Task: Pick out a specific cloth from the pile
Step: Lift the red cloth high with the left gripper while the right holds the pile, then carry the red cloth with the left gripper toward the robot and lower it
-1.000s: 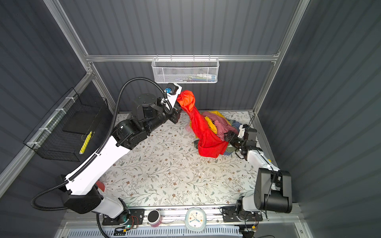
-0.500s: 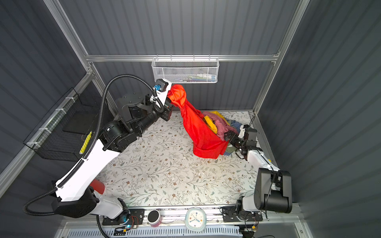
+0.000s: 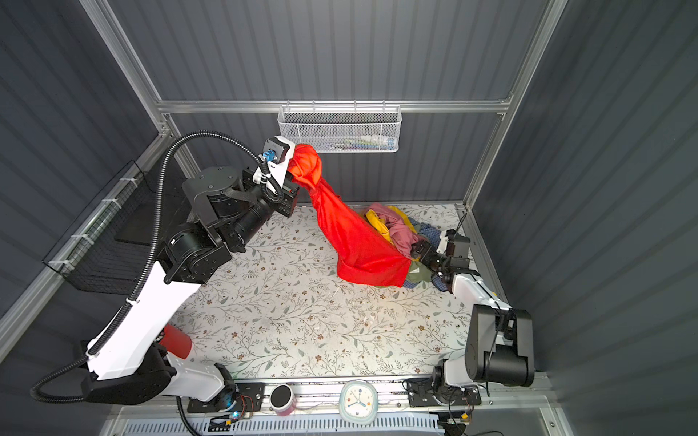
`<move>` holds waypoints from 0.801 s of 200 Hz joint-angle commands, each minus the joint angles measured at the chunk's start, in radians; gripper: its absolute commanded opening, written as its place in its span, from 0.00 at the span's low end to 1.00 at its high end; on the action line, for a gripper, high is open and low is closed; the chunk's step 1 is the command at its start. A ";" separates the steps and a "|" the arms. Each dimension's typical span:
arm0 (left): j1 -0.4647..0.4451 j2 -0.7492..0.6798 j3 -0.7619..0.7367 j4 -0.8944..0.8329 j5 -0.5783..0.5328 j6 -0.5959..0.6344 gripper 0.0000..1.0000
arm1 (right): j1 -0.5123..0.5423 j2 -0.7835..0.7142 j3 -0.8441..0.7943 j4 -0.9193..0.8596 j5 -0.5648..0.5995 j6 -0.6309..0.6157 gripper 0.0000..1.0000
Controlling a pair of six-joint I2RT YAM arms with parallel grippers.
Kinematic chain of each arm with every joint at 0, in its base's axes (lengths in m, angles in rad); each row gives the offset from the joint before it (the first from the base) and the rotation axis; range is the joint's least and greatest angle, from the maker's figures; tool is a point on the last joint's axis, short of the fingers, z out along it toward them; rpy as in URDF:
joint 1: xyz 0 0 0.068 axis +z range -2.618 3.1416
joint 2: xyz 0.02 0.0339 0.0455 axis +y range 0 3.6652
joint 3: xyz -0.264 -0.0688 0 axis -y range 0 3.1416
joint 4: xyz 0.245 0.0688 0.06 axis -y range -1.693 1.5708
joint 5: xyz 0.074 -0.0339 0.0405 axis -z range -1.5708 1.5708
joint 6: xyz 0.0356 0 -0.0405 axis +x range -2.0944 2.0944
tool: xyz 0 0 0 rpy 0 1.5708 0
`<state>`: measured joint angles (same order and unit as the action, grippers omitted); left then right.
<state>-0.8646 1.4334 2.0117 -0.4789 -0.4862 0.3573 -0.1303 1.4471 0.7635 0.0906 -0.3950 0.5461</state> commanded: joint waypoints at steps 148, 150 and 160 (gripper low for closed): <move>0.001 -0.068 0.132 0.041 -0.250 0.147 0.00 | -0.004 0.049 0.019 -0.042 0.025 -0.020 0.99; 0.002 -0.068 0.131 0.040 -0.251 0.147 0.00 | -0.004 0.049 0.019 -0.042 0.025 -0.021 0.99; 0.001 -0.068 0.122 0.035 -0.259 0.150 0.00 | -0.003 0.045 0.018 -0.042 0.021 -0.023 0.99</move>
<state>-0.8642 1.3869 2.1105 -0.4782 -0.6971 0.4656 -0.1303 1.4956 0.7654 0.0570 -0.3779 0.5381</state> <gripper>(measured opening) 0.063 0.990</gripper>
